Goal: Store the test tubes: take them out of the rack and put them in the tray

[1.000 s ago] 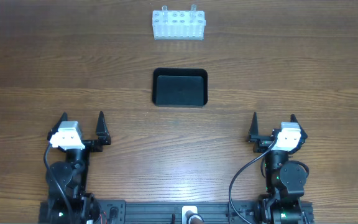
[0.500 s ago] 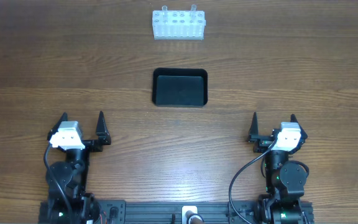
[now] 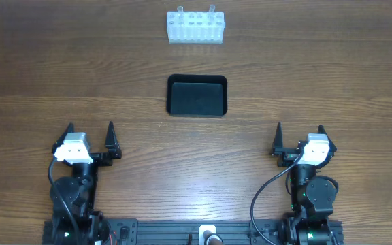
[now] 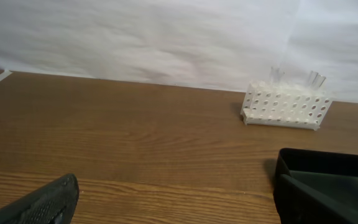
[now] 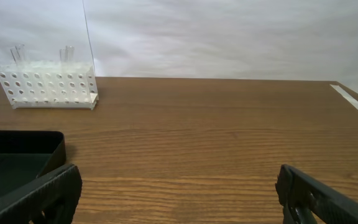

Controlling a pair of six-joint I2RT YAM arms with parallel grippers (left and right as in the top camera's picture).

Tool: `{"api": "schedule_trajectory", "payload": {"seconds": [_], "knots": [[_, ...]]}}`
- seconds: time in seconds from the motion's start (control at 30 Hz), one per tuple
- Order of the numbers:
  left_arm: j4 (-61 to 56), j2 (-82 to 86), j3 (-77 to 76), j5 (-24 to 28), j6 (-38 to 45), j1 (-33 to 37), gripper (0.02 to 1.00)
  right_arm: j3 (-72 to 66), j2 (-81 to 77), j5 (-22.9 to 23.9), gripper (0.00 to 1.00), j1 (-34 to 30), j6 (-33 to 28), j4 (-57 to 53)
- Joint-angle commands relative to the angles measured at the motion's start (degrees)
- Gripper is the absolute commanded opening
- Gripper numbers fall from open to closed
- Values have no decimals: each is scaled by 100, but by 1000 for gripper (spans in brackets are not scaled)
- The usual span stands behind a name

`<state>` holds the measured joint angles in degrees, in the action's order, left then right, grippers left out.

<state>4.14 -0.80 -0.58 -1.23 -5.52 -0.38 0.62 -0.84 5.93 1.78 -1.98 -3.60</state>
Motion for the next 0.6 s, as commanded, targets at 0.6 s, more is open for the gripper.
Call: {"api": "schedule_trajectory", "payload": {"seconds": [0.6], "knots": [[-74, -50, -857, 33, 81, -22, 998, -31, 52, -50, 991, -46, -26, -28]]}}
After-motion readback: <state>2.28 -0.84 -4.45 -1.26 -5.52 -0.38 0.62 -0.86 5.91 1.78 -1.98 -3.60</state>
